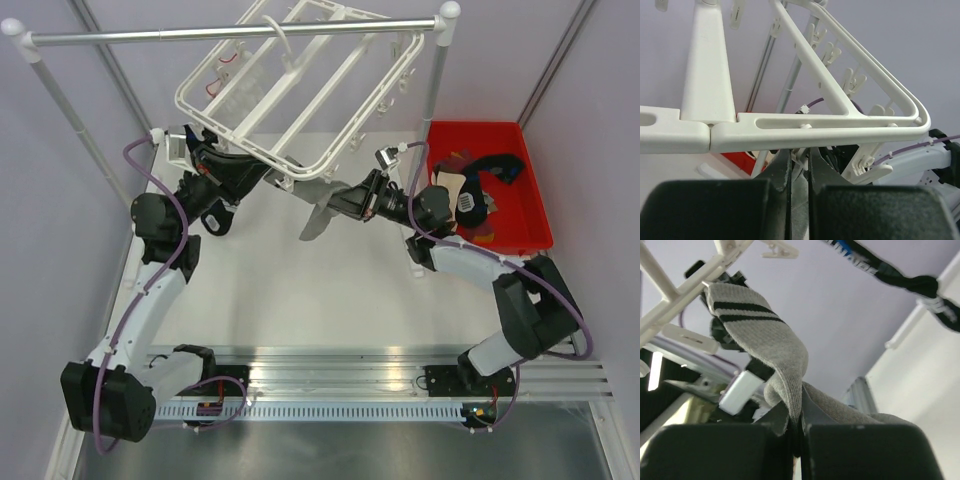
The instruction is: Remove the socks clipped to the hanger
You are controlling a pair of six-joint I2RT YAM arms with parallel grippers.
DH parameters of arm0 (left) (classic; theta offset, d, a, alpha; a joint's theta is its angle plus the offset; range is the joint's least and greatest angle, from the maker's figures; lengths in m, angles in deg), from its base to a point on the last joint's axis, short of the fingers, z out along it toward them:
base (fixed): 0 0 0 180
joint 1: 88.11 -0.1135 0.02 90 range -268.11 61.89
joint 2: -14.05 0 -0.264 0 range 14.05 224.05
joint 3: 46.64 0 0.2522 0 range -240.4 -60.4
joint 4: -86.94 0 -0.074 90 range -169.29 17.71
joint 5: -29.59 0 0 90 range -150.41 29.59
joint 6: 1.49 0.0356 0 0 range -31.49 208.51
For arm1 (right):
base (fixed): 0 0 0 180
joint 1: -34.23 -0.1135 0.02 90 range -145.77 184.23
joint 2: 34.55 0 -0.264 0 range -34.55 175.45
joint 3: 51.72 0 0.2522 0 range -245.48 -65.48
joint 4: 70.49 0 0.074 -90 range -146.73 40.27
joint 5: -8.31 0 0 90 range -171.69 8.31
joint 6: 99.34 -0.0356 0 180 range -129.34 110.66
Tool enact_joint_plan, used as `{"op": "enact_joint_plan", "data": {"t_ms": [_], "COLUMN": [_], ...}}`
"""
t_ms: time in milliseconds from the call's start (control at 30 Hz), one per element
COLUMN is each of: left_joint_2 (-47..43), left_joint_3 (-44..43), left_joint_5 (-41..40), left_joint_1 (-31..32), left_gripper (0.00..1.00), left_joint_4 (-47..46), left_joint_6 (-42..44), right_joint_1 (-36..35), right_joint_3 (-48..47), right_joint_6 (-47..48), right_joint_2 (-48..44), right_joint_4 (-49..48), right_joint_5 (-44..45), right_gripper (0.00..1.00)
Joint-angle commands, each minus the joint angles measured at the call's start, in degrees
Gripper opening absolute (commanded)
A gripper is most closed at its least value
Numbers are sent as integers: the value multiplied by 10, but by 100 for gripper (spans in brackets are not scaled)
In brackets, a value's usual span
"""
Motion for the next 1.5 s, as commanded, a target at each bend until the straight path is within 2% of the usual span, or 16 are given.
{"op": "enact_joint_plan", "data": {"t_ms": [0,67,233,567,867,1033,1233,1267,1333,1367,1467], "left_joint_2": [-22,-32,-50,-77,-87,-86,-85,-85,-84,-84,-85], "left_joint_3": [-16,-16,-23,-64,-82,-87,-90,-91,-92,-92,-90], "left_joint_5": [-33,-52,-80,-109,-129,-130,-127,-128,-126,-127,-127], "left_joint_1": [6,8,13,24,31,33,36,36,36,36,36], "left_gripper": [2,2,2,2,2,2,2,2,2,2,2], "left_joint_4": [29,51,95,179,232,244,249,251,252,252,253], "left_joint_6": [43,56,85,136,168,176,181,183,184,184,185], "right_joint_1": [1,2,2,26,158,248,307,310,317,319,320], "right_joint_3": [-4,-8,-15,-55,-109,-143,-172,-179,-183,-187,-186], "right_joint_6": [179,255,337,500,545,556,581,585,590,592,593], "right_joint_2": [-99,-126,-172,-264,-236,-193,-131,-123,-107,-100,-112], "right_joint_4": [199,302,437,736,827,835,838,838,838,839,838], "right_joint_5": [48,78,113,353,421,431,487,490,507,513,506], "right_gripper": [1,1,1,1,2,2,6,9,26,48,77]}}
